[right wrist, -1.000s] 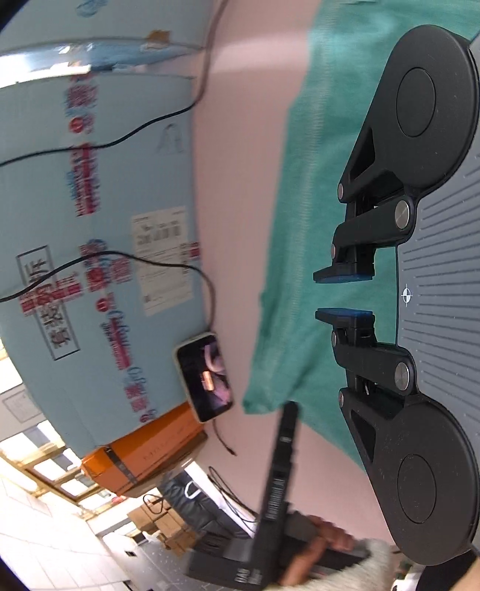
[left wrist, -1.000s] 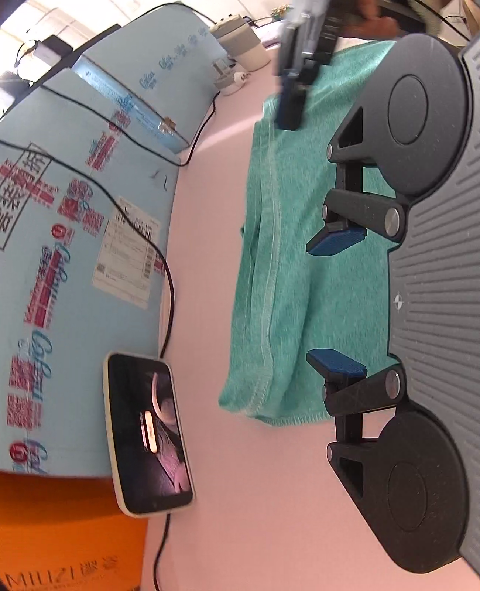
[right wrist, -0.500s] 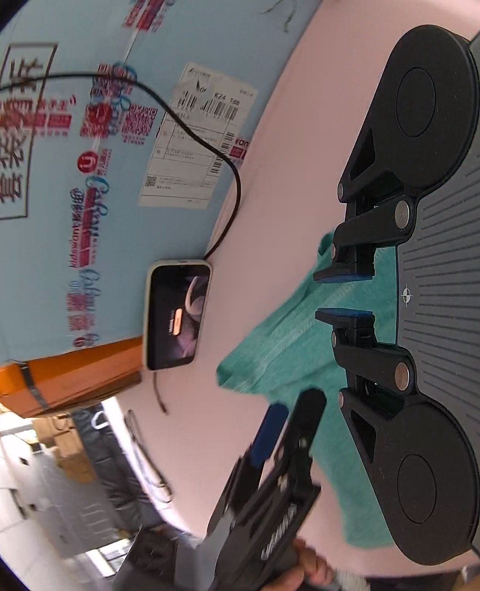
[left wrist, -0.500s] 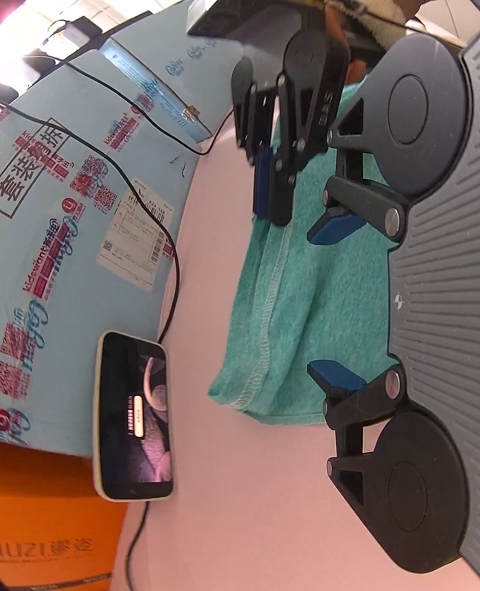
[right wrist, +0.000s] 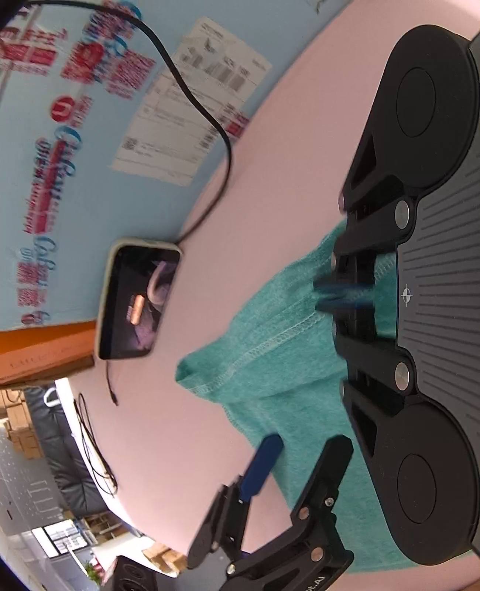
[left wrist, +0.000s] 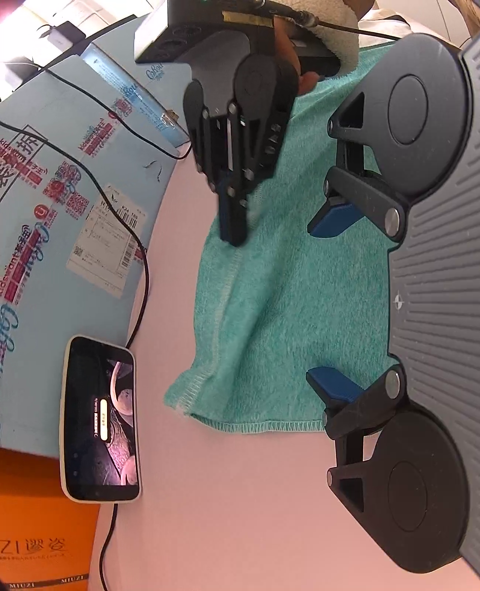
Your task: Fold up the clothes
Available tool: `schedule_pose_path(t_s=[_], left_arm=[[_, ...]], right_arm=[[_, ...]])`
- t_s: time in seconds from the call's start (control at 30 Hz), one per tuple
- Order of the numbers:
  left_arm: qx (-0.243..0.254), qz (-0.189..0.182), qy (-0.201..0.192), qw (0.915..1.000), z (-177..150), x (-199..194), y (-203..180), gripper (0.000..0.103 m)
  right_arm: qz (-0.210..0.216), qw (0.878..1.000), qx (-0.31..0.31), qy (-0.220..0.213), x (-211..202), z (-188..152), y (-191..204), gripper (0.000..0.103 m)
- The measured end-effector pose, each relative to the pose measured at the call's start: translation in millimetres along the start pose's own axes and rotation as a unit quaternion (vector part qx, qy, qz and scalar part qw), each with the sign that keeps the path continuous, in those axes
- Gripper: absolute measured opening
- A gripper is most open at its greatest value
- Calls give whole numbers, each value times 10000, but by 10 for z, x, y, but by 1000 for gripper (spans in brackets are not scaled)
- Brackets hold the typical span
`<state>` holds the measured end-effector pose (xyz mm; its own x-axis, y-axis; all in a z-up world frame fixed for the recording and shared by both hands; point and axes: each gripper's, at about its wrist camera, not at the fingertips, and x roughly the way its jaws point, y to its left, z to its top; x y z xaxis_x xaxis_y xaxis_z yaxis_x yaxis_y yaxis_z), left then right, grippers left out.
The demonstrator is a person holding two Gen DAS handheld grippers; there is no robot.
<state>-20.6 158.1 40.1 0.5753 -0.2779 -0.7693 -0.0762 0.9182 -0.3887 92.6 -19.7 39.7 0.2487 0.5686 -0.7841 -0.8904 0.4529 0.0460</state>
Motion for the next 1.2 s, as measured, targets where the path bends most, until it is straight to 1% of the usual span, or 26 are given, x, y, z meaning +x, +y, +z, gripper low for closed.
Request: schedule_pose_path(t_s=[0.1,0.2,0.27,0.3,0.33,0.4,0.47,0.5,0.57,0.63,0.7,0.77,0.87,0.93,1.0,1.03,1.07,1.13,1.2], left_arm=[[-1,-25,-17,10000,-8,5,6,78],[17,-31,-32,10000,-11,12,1,80],[20,-30,-45,10000,-14,14,-2,80],[19,-30,-51,10000,-15,12,-1,80],[9,-30,-61,10000,-17,10,1,80],[-26,-24,-81,10000,-19,7,3,80],[-50,9,-106,9999,-20,-1,2,80],[-61,46,-125,9999,-20,-8,-2,80],[-87,132,-151,9998,-23,-27,-8,80],[-106,232,-155,9996,-28,-51,-18,80],[8,352,-116,9993,-35,-79,-55,80],[142,413,-115,9990,-49,-124,-101,80],[310,373,-167,9987,-65,-195,-205,80],[357,242,-203,9989,-79,-224,-298,81],[474,-9,-160,9987,-110,-209,-444,81],[570,-145,-107,9982,-131,-182,-532,81],[695,-270,-29,9972,-156,-138,-628,81],[934,-501,140,9943,-196,-50,-816,81],[1209,-756,325,9892,-246,42,-1022,81]], right_arm=[[-274,9994,-46,-202,-73,24,-14,2],[-538,9984,72,-175,-32,25,-71,2],[-596,9980,198,-113,27,7,-100,2],[-588,9977,304,-162,32,-5,-108,3],[-580,9973,411,-210,37,-17,-117,4],[-586,9952,717,-325,11,-28,-155,15],[-647,9919,992,-470,-93,-34,-205,22],[-708,9894,1132,-577,-175,-54,-235,24],[-825,9823,1495,-774,-349,-104,-320,25],[-904,9698,2058,-944,-580,-231,-436,25],[-883,9519,2709,-1127,-830,-439,-548,25],[-787,9276,3432,-1249,-1092,-731,-618,25],[-885,8901,4229,-1449,-1508,-1235,-529,25],[-1086,8762,4462,-1461,-1754,-1513,-358,25],[-1356,8700,4549,-1331,-2003,-1748,-177,26],[-1469,8689,4557,-1256,-2111,-1838,-69,26],[-1580,8673,4569,-1187,-2217,-1926,39,26],[-1792,8587,4664,-1136,-2375,-2072,236,26],[-1973,8433,4849,-1212,-2492,-2222,391,26]])
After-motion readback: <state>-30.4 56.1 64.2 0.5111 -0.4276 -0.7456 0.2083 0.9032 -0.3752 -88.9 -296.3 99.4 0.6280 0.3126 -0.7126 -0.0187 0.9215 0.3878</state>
